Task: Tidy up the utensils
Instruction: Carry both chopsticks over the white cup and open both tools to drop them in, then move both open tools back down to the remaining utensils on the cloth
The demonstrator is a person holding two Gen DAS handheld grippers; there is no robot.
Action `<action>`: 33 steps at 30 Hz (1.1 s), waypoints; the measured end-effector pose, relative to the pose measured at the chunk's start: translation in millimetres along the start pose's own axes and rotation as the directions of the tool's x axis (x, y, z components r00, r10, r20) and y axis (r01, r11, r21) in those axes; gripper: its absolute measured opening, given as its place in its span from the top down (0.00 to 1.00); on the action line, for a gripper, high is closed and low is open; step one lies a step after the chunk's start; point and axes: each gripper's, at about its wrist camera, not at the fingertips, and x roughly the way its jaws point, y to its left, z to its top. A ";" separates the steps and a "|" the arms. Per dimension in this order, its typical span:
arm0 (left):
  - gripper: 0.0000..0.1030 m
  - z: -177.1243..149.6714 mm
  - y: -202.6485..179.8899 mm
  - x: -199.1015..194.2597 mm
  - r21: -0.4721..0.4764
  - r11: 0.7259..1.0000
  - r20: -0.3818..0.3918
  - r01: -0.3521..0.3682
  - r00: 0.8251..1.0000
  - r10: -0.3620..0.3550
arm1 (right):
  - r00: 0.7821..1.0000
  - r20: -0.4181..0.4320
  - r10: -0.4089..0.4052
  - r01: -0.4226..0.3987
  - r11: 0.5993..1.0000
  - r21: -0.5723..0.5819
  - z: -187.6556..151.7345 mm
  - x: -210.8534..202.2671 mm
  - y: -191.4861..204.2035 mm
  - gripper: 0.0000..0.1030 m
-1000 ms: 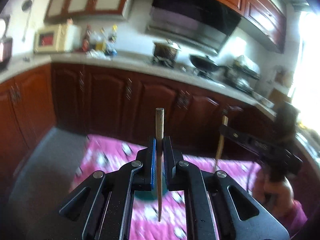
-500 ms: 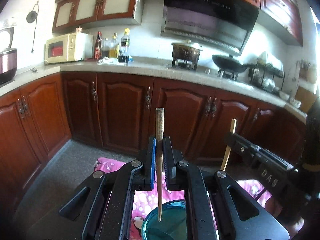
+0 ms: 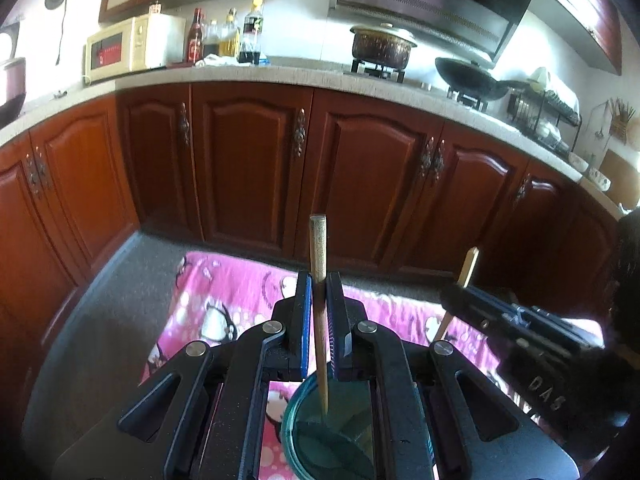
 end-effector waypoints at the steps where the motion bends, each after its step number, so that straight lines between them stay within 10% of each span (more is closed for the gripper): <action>1: 0.94 -0.5 0.3 0.1 0.000 1.000 -0.004 -0.002 1.000 0.002 | 1.000 -0.014 0.006 -0.006 1.000 0.009 -0.3 0.6 -2.4 0.95; 19: 0.49 -13.3 -7.5 -28.9 0.005 1.000 -0.024 -0.027 0.999 0.027 | 0.999 -0.046 0.004 -0.001 0.998 0.062 -15.2 -41.1 -9.2 0.58; 33: 0.38 -42.9 -37.1 -85.0 0.037 0.999 -0.036 -0.021 0.999 0.022 | 0.989 -0.060 -0.132 0.133 0.991 0.020 -58.3 -106.0 -8.9 0.57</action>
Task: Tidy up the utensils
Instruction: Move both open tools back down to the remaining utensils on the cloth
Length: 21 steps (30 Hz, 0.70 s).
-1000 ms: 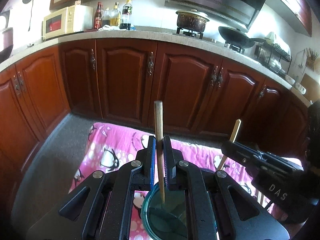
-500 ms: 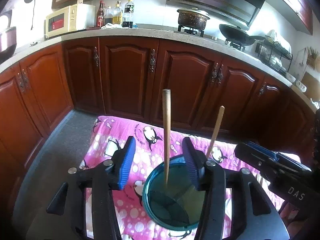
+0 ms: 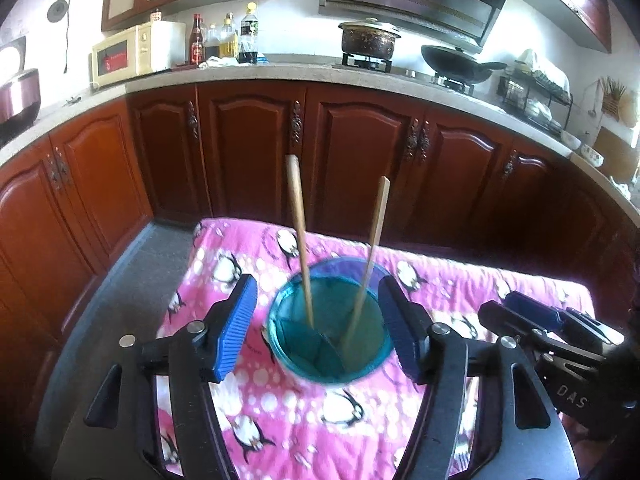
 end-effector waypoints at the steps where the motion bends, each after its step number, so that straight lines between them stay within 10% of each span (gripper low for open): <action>1: 0.37 -2.7 -2.6 -2.3 0.001 1.000 -0.006 0.006 1.000 -0.006 | 1.000 -0.004 -0.014 0.014 1.000 0.005 -4.7 -4.3 -3.8 0.56; 21: 0.33 -58.8 -66.4 -23.5 0.058 0.983 -0.148 0.177 0.975 -0.166 | 0.978 -0.088 -0.187 0.200 0.967 0.160 -83.7 -74.3 -99.5 0.47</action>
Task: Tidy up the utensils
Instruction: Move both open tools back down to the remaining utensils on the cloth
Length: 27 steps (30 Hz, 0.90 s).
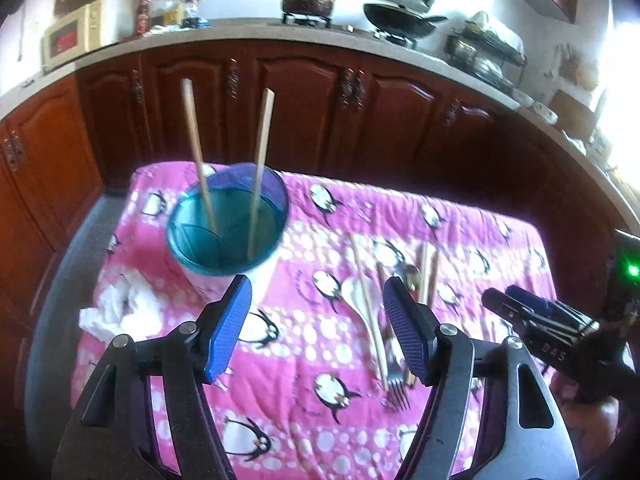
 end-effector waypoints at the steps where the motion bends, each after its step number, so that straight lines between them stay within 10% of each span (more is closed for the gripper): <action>1: 0.33 -2.0 -3.2 1.5 0.010 1.000 -0.009 0.007 1.000 -0.007 | 1.000 -0.009 -0.004 0.004 1.000 0.011 -3.4 0.9 -5.7 0.47; 16: 0.33 -32.6 -18.6 69.6 0.009 0.997 -0.224 0.074 0.972 -0.070 | 0.997 -0.072 0.038 -0.034 0.998 0.056 -14.5 29.2 -27.9 0.47; 27: 0.41 -26.0 -14.8 113.8 -0.030 1.000 -0.219 -0.010 0.976 0.003 | 0.968 -0.185 0.168 -0.163 0.986 0.045 4.3 100.1 -8.5 0.65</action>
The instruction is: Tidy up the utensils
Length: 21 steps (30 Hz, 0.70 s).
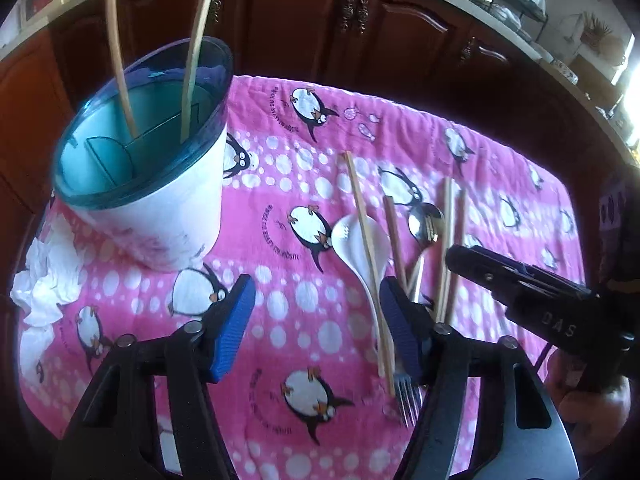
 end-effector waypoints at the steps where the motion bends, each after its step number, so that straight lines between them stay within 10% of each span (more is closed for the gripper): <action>1: 0.44 1.1 -0.6 4.3 0.001 1.000 -0.004 -0.007 1.000 0.007 | 1.000 -0.011 0.010 -0.010 1.000 0.000 3.4 6.6 0.9 0.65; 19: 0.48 20.2 2.5 65.7 -0.047 0.998 -0.071 -0.050 0.996 0.047 | 0.990 -0.105 0.089 -0.080 0.993 0.088 43.4 71.8 -18.2 0.66; 21: 0.48 22.1 4.5 72.0 -0.052 0.997 -0.080 -0.050 0.996 0.046 | 0.989 -0.109 0.103 -0.093 0.991 0.092 45.3 75.8 -19.4 0.79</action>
